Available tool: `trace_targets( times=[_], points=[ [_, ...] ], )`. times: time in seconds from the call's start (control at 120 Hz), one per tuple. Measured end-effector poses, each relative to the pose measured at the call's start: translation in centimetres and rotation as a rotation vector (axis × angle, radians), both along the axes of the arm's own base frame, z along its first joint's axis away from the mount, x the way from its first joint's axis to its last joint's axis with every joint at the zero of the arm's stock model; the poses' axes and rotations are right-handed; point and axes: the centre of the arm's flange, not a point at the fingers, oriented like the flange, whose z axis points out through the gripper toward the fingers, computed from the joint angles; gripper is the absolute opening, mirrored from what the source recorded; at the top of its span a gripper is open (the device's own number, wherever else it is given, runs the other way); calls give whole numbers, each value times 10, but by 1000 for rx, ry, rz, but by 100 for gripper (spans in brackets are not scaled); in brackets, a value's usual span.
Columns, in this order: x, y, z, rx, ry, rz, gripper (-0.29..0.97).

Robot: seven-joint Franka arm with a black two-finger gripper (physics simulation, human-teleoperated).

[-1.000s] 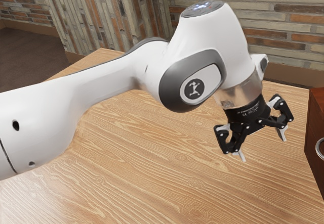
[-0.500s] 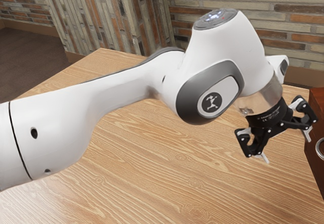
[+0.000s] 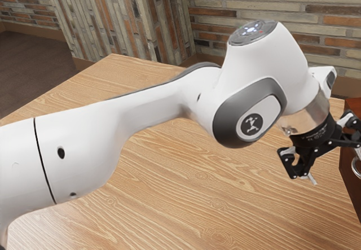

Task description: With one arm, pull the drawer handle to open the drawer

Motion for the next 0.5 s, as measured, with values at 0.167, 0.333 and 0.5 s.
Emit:
trace_targets(
  times=[0.167, 0.333, 0.5],
  points=[
    [3, -2, -7, -3, -3, -4, 68],
    [2, -5, -13, -3, 1, -9, 60],
    [0, -7, -21, 1, 13, -10, 44]
  ],
)
